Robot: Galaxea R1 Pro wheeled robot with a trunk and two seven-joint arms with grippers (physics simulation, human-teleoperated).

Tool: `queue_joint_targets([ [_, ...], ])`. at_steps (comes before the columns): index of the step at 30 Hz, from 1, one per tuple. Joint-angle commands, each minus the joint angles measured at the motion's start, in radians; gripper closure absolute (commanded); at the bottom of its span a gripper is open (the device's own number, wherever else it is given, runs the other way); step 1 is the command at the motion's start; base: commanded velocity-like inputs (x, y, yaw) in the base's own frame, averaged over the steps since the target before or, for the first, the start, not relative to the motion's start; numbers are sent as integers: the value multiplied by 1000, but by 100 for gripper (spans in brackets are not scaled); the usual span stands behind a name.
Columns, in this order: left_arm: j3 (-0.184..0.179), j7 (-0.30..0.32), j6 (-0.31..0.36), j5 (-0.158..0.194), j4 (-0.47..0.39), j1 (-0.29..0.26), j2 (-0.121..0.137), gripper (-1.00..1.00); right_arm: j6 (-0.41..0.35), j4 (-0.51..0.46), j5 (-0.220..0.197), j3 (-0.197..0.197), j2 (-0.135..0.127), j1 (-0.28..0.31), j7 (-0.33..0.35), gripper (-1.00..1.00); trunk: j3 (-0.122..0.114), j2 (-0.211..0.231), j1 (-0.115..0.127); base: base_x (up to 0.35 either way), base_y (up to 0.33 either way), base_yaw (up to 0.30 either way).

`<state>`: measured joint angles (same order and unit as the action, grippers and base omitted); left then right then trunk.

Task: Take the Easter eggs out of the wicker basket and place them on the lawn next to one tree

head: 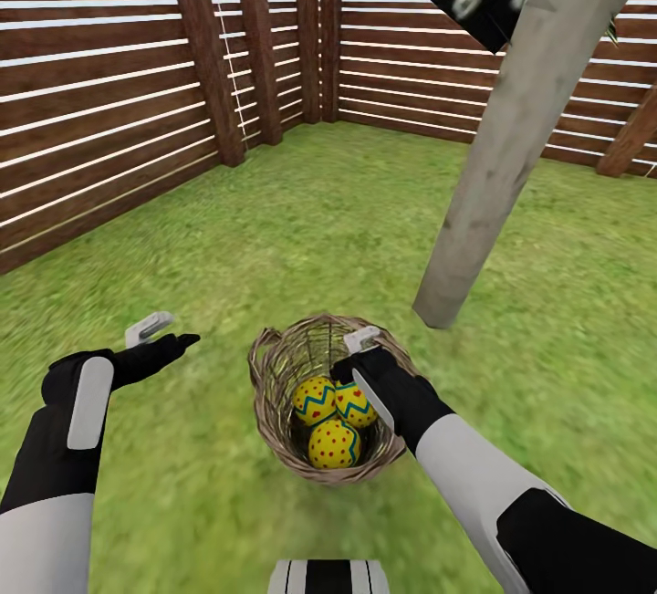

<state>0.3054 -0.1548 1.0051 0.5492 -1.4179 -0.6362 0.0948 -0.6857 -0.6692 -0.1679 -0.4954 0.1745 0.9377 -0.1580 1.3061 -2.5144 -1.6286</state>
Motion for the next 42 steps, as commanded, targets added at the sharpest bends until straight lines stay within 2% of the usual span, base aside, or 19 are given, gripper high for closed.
queue_joint_targets([
  [1,1,-9,4,11,-1,0,0,-100,-3,0,-11,-3,0,1,-10,-100,1,0,0,-1,60,0],
  [8,1,-9,4,11,-1,0,0,-100,-3,7,-17,-3,0,1,-29,-100,1,0,0,0,99,0],
  [12,1,-9,4,11,-1,0,0,-100,-3,12,-27,-3,0,4,-122,-100,1,0,0,0,8,0],
  [18,1,-10,4,11,-1,0,0,-100,-4,17,-75,-5,0,4,-166,-100,1,0,0,0,1,0],
  [22,1,-10,4,11,-1,0,0,-100,-5,30,-78,-6,0,4,-196,-100,5,-1,0,0,0,0],
  [40,7,-10,6,11,-1,0,0,-100,-6,30,-81,-5,0,4,-193,-100,39,-3,-4,0,0,0],
  [42,17,-10,6,11,-1,0,0,-100,-6,31,-96,-5,0,4,-192,-100,39,-3,-4,0,0,0],
])
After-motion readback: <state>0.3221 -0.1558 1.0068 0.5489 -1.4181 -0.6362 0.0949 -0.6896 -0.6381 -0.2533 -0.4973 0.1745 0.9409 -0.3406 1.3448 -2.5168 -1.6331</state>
